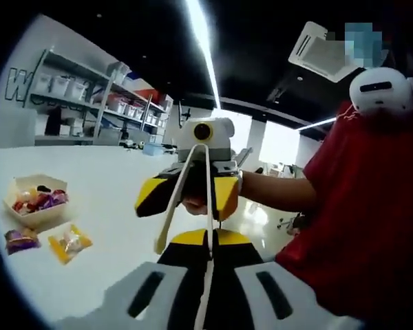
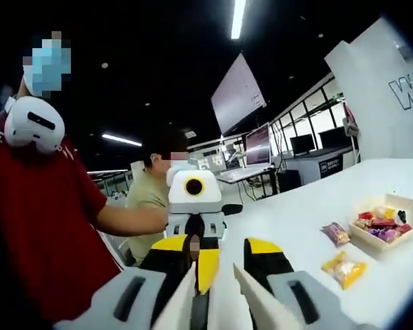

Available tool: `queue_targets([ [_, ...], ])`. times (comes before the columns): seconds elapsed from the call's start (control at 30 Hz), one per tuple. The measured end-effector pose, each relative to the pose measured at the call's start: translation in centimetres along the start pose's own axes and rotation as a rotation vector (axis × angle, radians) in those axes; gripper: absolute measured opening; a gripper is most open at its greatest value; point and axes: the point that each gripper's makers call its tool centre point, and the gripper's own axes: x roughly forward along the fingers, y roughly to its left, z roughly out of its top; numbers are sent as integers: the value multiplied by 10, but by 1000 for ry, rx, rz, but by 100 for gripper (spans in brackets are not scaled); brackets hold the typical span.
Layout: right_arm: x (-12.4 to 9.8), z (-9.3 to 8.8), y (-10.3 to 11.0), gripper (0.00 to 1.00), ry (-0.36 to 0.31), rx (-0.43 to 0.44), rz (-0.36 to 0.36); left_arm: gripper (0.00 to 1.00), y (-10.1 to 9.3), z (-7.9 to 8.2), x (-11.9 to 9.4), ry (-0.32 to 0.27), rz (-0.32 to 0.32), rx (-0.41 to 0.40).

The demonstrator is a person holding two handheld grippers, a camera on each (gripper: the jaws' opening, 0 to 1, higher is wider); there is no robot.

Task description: Place the target food into the container with the food tongs after gripping and lifting it, then release it inside without dropping or visibly crushing the food.

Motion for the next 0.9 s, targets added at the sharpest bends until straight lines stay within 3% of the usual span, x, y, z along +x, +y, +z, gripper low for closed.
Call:
queue_targets([
  [0.33, 0, -4, 2, 21, 16, 20, 12, 5, -1, -4, 1, -23, -10, -13],
  [0.43, -1, 1, -4, 21, -12, 79, -15, 12, 6, 3, 0, -68, 31, -32],
  [0.47, -3, 7, -8, 21, -28, 45, -40, 11, 14, 10, -5, -97, 65, -28],
  [0.5, -4, 8, -10, 22, -35, 45, -44, 6, 20, 12, -8, -95, 92, -12],
  [0.57, -4, 9, -13, 22, -39, 49, -55, 4, 12, 11, -7, -77, 35, -66],
  [0.63, -4, 9, -13, 23, -40, 57, -54, 3, 14, 12, -7, -71, 56, -7],
  [0.73, -4, 9, -13, 25, -41, 61, -51, 2, 13, 12, -7, -64, 47, 19],
  [0.83, -4, 6, -12, 26, -26, 62, -38, 1, 10, 10, -6, -36, 23, -8],
  [0.9, -4, 5, -13, 27, -24, 57, -41, 1, 11, 10, -6, -28, 30, 25],
])
